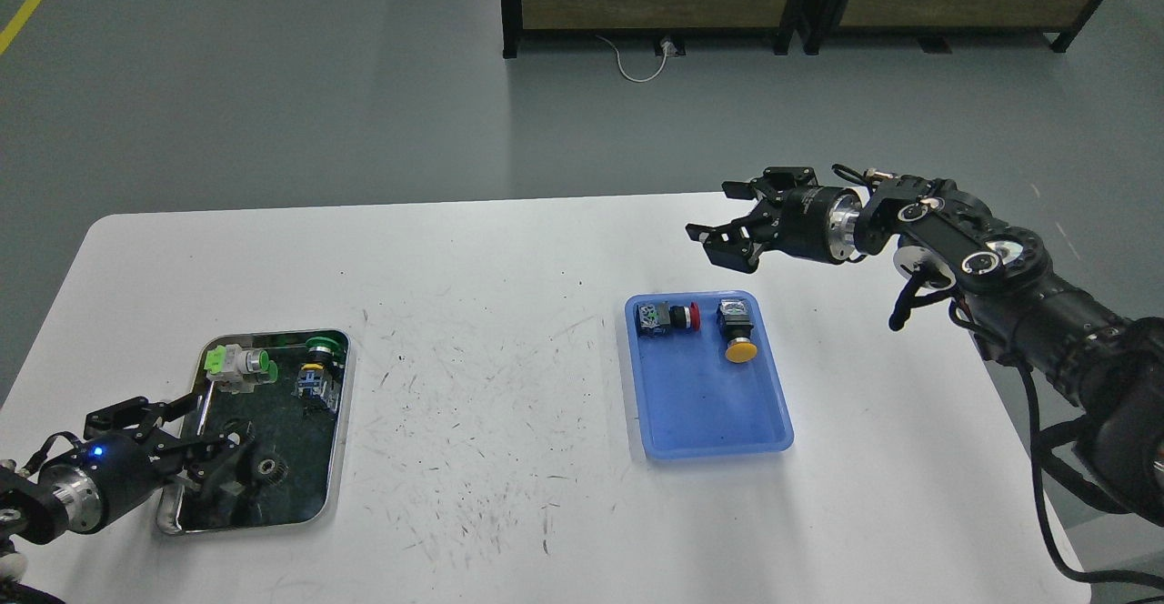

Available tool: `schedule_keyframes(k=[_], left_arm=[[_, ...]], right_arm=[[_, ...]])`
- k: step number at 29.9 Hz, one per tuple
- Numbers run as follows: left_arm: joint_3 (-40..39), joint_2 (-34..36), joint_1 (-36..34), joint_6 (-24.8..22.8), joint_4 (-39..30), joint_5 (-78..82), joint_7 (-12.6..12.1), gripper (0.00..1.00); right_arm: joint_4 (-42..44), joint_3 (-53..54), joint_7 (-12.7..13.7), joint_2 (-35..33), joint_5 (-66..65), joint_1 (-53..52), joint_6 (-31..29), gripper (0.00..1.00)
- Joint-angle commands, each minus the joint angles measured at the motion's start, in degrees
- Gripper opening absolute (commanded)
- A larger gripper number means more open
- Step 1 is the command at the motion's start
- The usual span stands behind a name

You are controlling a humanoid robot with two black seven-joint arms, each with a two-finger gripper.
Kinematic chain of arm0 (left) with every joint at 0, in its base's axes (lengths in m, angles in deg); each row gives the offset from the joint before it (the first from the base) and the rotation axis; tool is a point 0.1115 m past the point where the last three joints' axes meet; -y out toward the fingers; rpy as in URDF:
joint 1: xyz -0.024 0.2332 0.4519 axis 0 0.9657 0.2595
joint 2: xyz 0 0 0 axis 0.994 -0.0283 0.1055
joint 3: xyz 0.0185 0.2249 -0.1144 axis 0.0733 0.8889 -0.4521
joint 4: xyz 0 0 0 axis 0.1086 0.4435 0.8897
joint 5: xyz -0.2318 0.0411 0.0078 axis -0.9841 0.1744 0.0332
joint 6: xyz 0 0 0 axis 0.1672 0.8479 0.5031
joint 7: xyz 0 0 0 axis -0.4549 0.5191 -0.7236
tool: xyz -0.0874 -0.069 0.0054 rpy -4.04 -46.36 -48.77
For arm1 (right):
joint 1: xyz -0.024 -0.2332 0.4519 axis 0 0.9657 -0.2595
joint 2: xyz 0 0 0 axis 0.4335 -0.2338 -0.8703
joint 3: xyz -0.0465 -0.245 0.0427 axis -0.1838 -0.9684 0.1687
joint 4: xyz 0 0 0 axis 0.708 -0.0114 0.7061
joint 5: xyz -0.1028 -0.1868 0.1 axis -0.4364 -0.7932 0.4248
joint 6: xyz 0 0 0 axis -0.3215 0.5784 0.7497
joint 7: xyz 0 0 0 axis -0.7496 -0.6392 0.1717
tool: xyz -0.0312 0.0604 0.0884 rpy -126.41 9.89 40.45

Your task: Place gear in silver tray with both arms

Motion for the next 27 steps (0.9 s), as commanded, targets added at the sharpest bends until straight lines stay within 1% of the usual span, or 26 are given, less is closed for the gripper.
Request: schedule_keyframes(k=[1, 3, 5, 6, 11, 13, 15, 17, 19, 22, 25, 27], left_arm=[[-3.23, 0.55, -1.01, 0.49, -0.03, -4.23, -0.24, 0.97], [-5.96, 1.17, -2.06, 0.76, -0.29, -5.12, -0.85, 0.98], [-7.63, 2.22, -3.64, 0.50, -0.64, -5.12, -0.94, 0.98], [-8.07, 2.83, -5.22, 0.23, -0.99, -5.20, -0.94, 0.98], [-8.34, 3.54, -13.13, 0.49, -1.52, -5.20, -1.12, 0.98], [-8.34, 3.28, -16.90, 0.76, -1.44, -5.29, -2.52, 0.98], [-8.34, 2.75, -20.51, 1.19, -0.91, -5.47, -5.50, 0.98], [-7.64, 2.23, -24.20, 2.42, -0.56, -5.55, -7.61, 0.98], [-7.11, 1.44, -26.93, 3.13, 0.41, -5.82, -8.15, 0.98], [-5.97, -2.24, -30.97, 3.22, 3.30, -6.61, -8.94, 0.98], [-4.39, -4.71, -34.75, 3.22, 8.83, -7.40, -11.57, 0.98], [-4.38, -7.08, -35.99, 3.22, 11.82, -7.49, -12.54, 0.98]], right_arm=[[0.70, 0.67, -0.17, -0.33, 0.18, -0.76, 0.00, 0.91], [0.70, 2.51, -0.17, -0.59, 0.27, -1.03, 0.00, 0.94], [0.70, 4.01, -0.16, -0.77, 0.45, -1.03, 0.74, 0.97], [0.70, 4.71, -0.17, -0.94, 1.06, -1.03, 2.06, 0.99], [0.26, 6.47, -0.52, -3.04, 6.32, -1.03, 8.04, 0.99], [0.17, 8.05, -0.60, -4.54, 8.78, -0.94, 9.98, 0.99], [0.79, 10.42, -0.69, -5.77, 10.99, -0.85, 10.51, 0.99], [1.40, 11.92, -0.61, -5.95, 11.96, -1.20, 11.47, 0.99], [2.10, 12.10, -0.08, -5.95, 11.96, -2.86, 14.53, 0.99], [3.07, 11.57, 0.18, -6.39, 11.96, -5.94, 18.93, 0.99], [5.44, 11.57, 0.27, -6.30, 11.96, -7.96, 21.49, 0.99], [7.55, 11.57, 0.19, -5.60, 12.05, -8.84, 22.98, 0.99]])
